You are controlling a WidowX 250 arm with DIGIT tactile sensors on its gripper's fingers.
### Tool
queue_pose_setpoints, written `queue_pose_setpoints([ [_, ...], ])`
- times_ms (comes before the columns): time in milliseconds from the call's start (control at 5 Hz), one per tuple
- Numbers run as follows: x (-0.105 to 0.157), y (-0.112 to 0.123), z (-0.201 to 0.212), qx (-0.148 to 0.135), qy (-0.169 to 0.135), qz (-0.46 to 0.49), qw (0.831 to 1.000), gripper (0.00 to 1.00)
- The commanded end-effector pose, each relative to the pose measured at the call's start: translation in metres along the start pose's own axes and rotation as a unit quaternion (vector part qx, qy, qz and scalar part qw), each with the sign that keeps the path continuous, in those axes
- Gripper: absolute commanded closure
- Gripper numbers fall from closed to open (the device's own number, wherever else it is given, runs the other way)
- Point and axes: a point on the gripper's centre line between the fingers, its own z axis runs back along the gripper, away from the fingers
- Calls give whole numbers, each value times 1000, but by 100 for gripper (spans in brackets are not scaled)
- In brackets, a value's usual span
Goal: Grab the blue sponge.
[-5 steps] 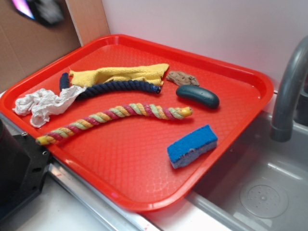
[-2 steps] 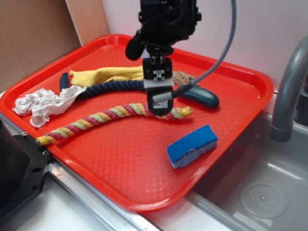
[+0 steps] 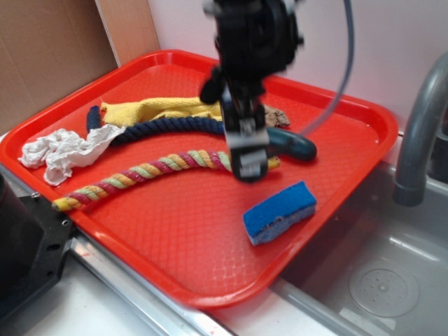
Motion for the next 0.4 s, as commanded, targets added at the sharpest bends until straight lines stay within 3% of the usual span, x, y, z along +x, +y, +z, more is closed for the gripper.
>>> queue_pose_setpoints([
  [0, 5, -26, -21, 17, -71, -63, 995, 0],
  [200, 10, -36, -28, 41, -46, -111, 992, 0],
])
